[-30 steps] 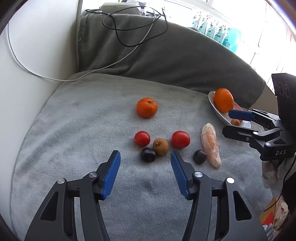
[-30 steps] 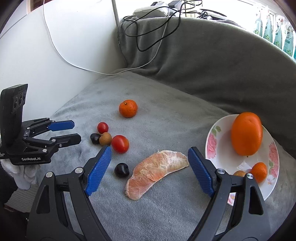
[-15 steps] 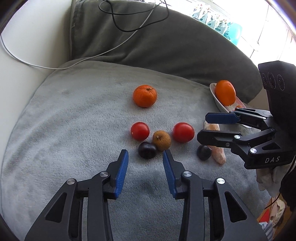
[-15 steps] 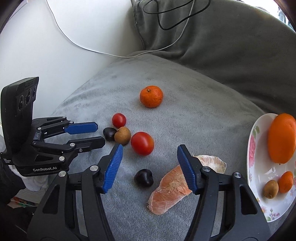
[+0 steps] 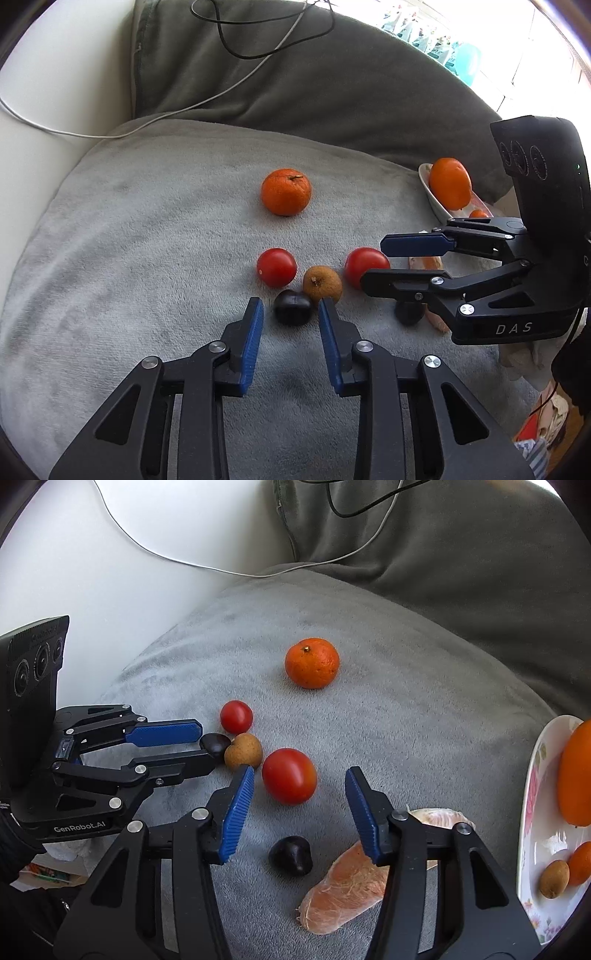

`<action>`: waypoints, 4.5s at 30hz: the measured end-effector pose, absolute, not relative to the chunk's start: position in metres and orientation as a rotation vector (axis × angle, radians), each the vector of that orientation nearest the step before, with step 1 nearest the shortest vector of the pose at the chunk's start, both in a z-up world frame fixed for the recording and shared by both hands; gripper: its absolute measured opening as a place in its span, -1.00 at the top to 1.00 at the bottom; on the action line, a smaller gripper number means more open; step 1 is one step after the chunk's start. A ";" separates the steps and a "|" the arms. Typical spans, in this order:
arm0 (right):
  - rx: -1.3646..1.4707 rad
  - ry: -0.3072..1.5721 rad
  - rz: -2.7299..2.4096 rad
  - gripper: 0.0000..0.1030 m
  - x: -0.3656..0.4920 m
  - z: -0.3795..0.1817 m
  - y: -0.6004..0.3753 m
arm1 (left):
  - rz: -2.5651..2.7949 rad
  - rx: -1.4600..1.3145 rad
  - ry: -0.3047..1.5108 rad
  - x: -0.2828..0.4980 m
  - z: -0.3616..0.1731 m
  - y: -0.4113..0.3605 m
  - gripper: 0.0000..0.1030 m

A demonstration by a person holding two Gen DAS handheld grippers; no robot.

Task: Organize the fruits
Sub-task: 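Grasp the dark plum with the left tool while the right tool grasps a red tomato, then carry the plum and tomato over the plate and open both tools, then withdraw both open tools from the plate toward the remaining fruits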

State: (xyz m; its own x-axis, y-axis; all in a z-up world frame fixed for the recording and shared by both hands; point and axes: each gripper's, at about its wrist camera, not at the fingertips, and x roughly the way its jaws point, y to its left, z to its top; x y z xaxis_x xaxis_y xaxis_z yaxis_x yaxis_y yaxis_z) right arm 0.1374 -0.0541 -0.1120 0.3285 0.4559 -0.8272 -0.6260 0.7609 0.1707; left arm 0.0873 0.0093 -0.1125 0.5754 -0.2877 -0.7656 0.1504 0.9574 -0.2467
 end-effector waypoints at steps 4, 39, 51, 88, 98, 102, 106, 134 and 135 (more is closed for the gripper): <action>-0.194 1.023 0.714 0.07 0.139 -0.115 -0.051 | -0.260 -0.164 0.925 0.087 -0.113 0.010 0.46; -0.125 0.938 0.642 0.36 0.125 -0.091 -0.084 | -0.276 -0.187 0.848 0.070 -0.085 0.007 0.62; -0.066 0.886 0.549 0.36 0.118 -0.074 -0.137 | -0.351 -0.180 0.805 0.073 -0.068 -0.022 0.62; 0.056 0.853 0.229 0.36 0.149 -0.066 -0.288 | -0.536 -0.073 0.801 0.125 -0.069 -0.155 0.62; 0.084 0.870 0.213 0.36 0.167 -0.075 -0.301 | -0.554 -0.041 0.817 0.135 -0.073 -0.176 0.62; 0.088 0.877 0.213 0.36 0.172 -0.077 -0.302 | -0.554 -0.034 0.827 0.139 -0.075 -0.183 0.62; 0.086 0.882 0.215 0.36 0.173 -0.080 -0.301 | -0.566 -0.030 0.832 0.140 -0.075 -0.187 0.62; 0.125 0.798 0.153 -0.69 0.164 -0.061 -0.311 | -0.532 -0.009 0.857 0.136 -0.071 -0.190 -0.33; 0.124 0.796 0.152 -0.69 0.164 -0.060 -0.311 | -0.530 -0.009 0.859 0.136 -0.070 -0.189 -0.33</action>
State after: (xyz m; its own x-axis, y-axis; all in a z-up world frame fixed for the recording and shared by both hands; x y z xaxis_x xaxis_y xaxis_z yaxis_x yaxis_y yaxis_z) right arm 0.1637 -0.3107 -0.0601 0.6897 0.1820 -0.7008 -0.0886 0.9818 0.1678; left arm 0.1356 -0.1895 -0.0702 0.5321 -0.4483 -0.7183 0.4410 0.8709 -0.2168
